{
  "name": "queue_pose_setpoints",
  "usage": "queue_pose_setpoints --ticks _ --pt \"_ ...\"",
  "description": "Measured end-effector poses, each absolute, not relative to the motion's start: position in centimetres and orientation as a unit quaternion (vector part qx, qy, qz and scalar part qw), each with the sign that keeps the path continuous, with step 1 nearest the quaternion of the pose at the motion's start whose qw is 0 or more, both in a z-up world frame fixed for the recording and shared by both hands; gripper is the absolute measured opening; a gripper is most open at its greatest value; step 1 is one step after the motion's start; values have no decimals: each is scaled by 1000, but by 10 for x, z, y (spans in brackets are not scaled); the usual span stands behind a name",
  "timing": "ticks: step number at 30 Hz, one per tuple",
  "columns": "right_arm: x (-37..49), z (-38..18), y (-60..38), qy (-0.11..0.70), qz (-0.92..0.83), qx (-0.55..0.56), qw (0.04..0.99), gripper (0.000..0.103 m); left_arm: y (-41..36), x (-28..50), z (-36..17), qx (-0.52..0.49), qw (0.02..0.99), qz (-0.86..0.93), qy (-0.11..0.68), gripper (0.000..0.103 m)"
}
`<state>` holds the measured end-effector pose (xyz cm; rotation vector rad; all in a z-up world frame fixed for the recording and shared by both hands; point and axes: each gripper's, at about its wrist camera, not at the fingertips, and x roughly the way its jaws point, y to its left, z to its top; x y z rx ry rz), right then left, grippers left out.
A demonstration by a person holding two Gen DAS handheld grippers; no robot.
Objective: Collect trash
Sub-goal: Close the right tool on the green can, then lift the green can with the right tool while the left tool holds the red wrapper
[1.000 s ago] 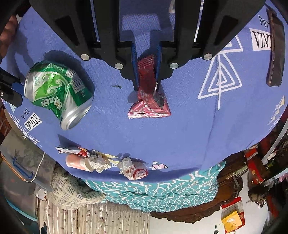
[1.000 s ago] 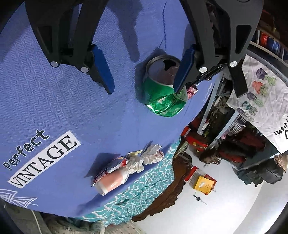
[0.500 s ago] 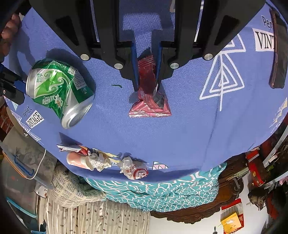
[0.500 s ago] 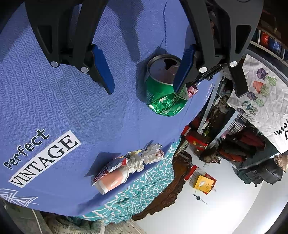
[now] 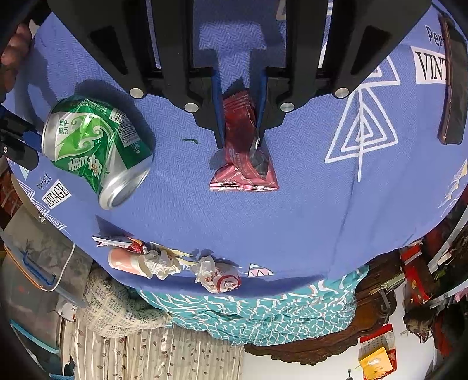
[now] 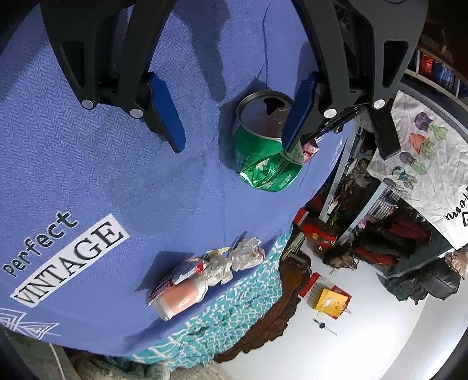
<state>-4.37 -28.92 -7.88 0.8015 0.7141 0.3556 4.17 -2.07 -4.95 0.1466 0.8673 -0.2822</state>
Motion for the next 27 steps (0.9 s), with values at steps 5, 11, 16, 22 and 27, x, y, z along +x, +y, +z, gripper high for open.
queue_pose_setpoints --ticks 5,11,16,22,27 --pt "-28 -78 -297 360 203 415 810 70 -20 44 -50 69 894 -141 419 17" --pt "16 -71 -291 423 231 379 790 70 -20 44 -49 69 894 -144 418 18" --pt "47 -73 -265 473 267 343 766 70 -20 43 -49 69 895 -145 417 18" --pt "58 -72 -234 500 291 300 759 50 -20 43 -48 68 894 -144 418 18" --pt "48 -72 -232 490 282 307 766 31 -21 42 -49 69 895 -144 417 18"
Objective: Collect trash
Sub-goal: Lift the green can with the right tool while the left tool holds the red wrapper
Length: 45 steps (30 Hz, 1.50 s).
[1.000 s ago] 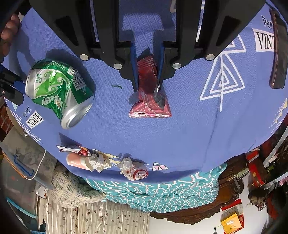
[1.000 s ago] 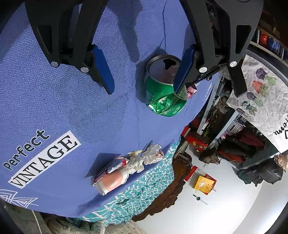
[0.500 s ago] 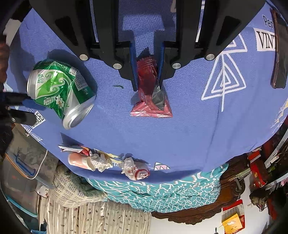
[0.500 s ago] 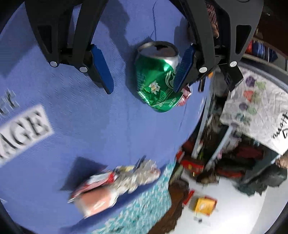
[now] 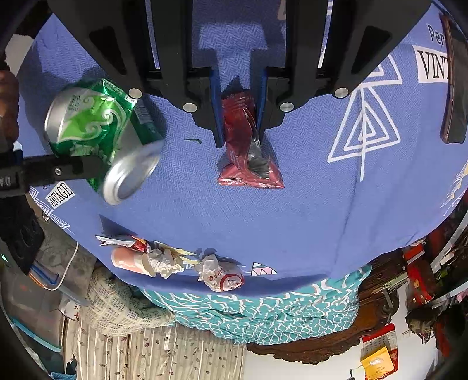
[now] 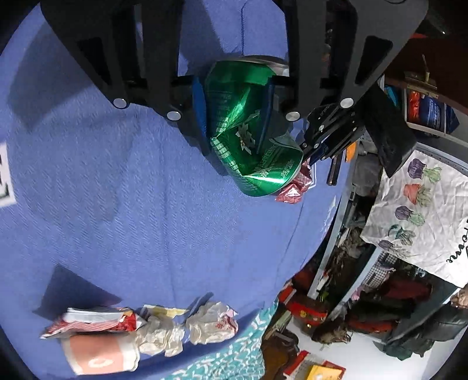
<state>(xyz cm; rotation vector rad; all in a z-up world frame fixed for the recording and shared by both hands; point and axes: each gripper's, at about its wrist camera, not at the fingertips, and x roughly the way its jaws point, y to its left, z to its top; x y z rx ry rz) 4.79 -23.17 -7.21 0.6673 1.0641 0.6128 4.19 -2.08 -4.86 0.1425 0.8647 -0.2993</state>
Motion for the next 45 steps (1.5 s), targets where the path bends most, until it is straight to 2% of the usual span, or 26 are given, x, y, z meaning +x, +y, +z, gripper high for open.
queue_pose_setpoints --ticks 9,13,22,23,25,27,40,41,42,44,45 --pt "3 -68 -307 414 200 405 790 25 -24 43 -46 74 895 -146 414 18" --pt "-25 -77 -330 400 178 444 782 28 -24 43 -46 79 896 -147 412 18" --pt "-70 -74 -306 403 182 405 800 28 -28 40 -47 94 895 -145 410 18" --pt "-69 -75 -306 403 184 410 797 29 -28 40 -47 94 895 -145 410 18" --pt "-67 -78 -307 404 183 420 792 38 -28 39 -47 95 896 -144 410 18" --pt "-67 -78 -308 399 180 426 792 54 -27 40 -47 95 896 -143 410 18" --pt "-69 -78 -302 395 174 426 795 54 -25 40 -48 84 892 -158 415 21" --pt "-68 -79 -302 395 177 428 793 53 -25 40 -47 83 892 -160 415 20" --pt "-67 -80 -302 395 178 430 792 44 -24 40 -47 78 892 -168 413 14" --pt "-64 -83 -301 399 180 429 790 22 -21 40 -46 70 889 -182 414 9" --pt "-64 -85 -302 398 179 435 787 21 -20 40 -45 64 888 -190 414 8"
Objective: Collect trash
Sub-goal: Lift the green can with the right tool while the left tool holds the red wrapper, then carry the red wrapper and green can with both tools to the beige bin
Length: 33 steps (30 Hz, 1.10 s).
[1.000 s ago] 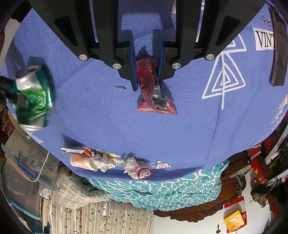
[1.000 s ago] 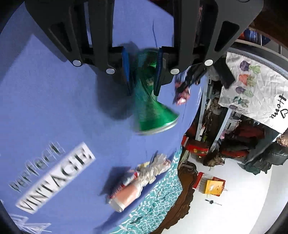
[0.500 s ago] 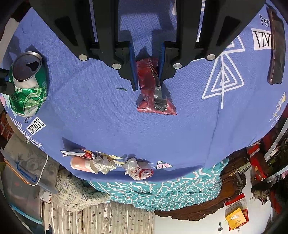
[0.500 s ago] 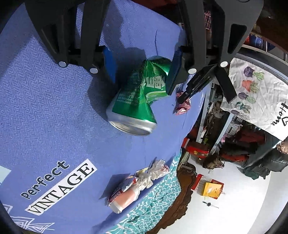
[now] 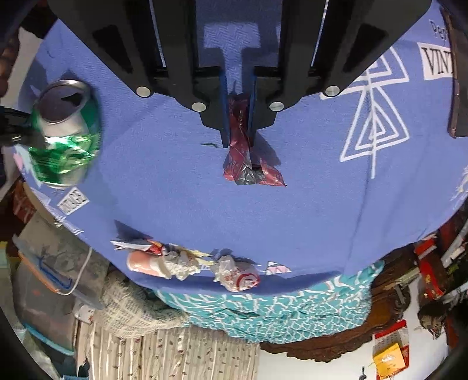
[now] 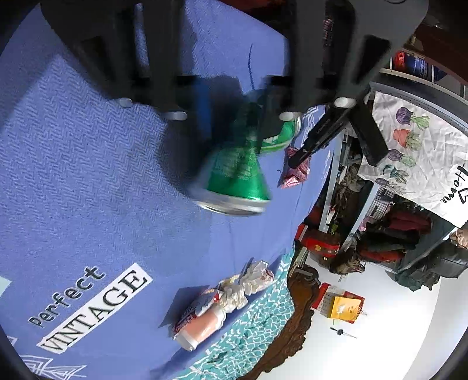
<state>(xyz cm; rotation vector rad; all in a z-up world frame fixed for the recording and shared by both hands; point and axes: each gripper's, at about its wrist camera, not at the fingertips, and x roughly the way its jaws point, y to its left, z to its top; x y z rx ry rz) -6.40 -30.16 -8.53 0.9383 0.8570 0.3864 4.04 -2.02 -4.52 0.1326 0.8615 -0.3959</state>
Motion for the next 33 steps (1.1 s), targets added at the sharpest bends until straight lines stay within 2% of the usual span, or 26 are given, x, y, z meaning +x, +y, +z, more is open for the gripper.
queue_pose_setpoints --ticks 6,14,20,28,33 --pt "-66 -83 -317 374 173 459 787 19 -23 36 -41 -2 861 -261 437 8" --pt "-83 -87 -371 331 139 499 789 19 -90 25 -23 11 832 -343 436 8" --pt "-105 -94 -436 290 86 523 797 19 -184 34 -14 56 799 -401 445 8" --pt "-145 -84 -577 202 -44 534 820 19 -355 39 5 127 752 -486 428 8" --pt "-147 -84 -665 189 -134 509 829 19 -475 42 -3 154 711 -523 444 8"
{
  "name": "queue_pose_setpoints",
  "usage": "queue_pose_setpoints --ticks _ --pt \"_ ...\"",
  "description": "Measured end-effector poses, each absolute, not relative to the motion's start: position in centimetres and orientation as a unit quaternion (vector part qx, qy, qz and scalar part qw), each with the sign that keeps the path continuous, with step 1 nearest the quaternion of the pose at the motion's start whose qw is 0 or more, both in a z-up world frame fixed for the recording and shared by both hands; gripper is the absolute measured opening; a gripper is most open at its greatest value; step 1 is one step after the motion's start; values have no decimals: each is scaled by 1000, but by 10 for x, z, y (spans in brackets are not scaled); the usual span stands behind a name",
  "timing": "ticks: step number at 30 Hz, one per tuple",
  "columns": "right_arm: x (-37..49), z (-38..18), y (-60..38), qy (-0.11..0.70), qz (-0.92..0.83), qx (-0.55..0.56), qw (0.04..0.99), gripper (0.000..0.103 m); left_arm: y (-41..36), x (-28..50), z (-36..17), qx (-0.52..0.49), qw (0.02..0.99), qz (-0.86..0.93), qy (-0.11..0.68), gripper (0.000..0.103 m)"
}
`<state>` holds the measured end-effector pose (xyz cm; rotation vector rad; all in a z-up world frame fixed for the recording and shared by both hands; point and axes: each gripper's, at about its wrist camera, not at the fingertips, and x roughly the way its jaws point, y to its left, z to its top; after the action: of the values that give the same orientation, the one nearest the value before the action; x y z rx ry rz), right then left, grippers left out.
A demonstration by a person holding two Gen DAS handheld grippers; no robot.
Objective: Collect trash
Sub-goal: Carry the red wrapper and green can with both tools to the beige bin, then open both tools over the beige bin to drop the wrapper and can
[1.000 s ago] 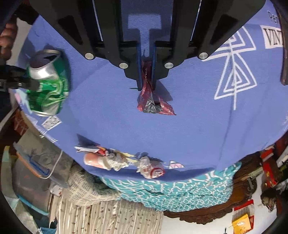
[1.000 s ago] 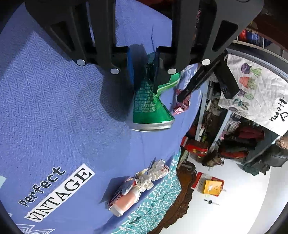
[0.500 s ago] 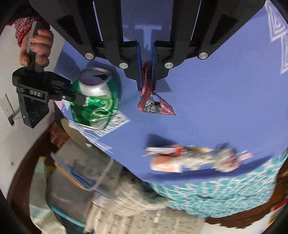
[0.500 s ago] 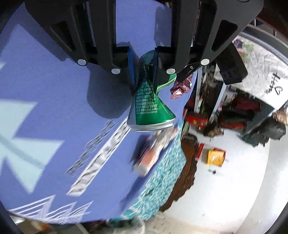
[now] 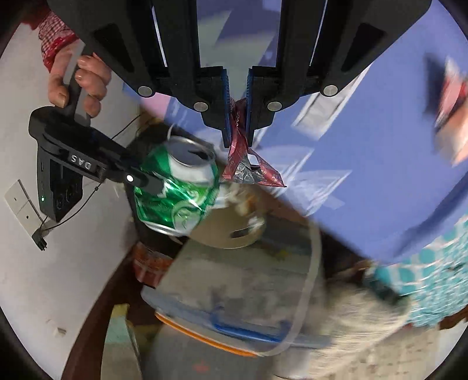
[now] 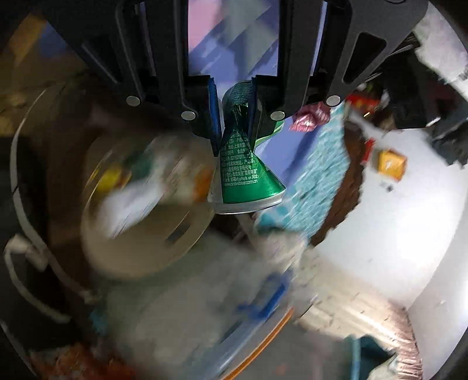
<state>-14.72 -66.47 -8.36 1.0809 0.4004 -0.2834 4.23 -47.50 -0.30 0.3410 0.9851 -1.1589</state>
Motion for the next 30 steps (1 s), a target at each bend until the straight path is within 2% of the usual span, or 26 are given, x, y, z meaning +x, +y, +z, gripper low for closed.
queue_pose_setpoints --ticks 5,7,8,9,12,18,25,30 --pt "-118 -101 -727 214 -176 503 818 22 -555 44 -22 165 695 -530 458 10" --pt "-102 -110 -741 242 -182 495 815 31 -585 46 -33 166 693 -524 466 26" --pt "-99 -116 -742 249 -191 495 810 46 -596 47 -38 171 694 -516 472 51" --pt "-100 -119 -746 242 -198 500 808 64 -606 48 -45 178 703 -500 474 58" --pt "-119 -116 -742 207 -215 489 819 66 -610 48 -51 191 701 -498 474 56" --pt "-155 -98 -703 176 -233 470 833 66 -570 41 -40 188 712 -508 446 56" --pt "-170 -66 -604 174 -225 432 856 67 -479 13 -11 179 749 -505 390 57" --pt "-169 -53 -517 189 -216 402 869 75 -404 -4 -5 188 785 -472 354 58"
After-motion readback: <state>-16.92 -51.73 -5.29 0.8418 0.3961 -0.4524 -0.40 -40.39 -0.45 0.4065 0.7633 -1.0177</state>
